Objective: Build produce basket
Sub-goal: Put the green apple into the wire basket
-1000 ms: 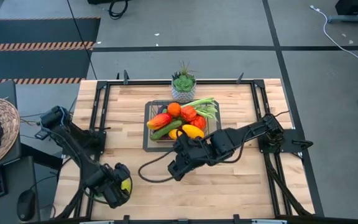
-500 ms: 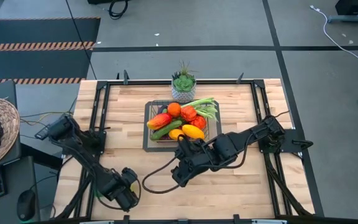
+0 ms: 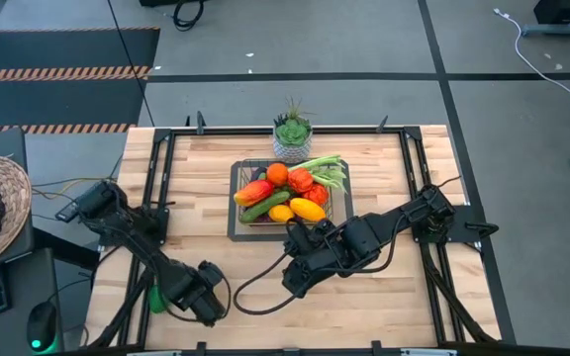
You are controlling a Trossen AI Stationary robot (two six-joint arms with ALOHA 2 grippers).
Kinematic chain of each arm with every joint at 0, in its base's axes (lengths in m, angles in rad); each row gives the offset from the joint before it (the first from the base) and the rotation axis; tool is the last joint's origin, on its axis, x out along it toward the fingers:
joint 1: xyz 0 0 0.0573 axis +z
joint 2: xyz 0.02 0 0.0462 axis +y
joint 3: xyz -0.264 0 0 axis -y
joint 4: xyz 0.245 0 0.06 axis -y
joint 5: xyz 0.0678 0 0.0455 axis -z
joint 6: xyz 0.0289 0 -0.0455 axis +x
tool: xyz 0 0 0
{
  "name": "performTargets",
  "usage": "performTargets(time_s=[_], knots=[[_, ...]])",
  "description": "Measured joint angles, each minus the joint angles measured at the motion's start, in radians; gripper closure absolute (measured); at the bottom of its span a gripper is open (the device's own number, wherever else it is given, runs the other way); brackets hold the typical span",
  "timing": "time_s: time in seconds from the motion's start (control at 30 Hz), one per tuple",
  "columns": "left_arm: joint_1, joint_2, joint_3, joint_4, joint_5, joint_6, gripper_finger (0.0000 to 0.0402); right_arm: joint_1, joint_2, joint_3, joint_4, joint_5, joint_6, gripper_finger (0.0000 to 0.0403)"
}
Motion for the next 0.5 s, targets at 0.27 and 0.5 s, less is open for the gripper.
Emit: performTargets(time_s=[0.27,0.5], knots=[[0.118,-0.159,0.0,0.001,-0.076,0.101,0.0059,-0.001,0.0,0.0,-0.149,0.003,0.071,0.0012],[0.293,-0.343,0.0,0.007,-0.231,0.305,0.0061,-0.002,-0.009,0.0,-0.187,0.03,0.189,0.0013]])
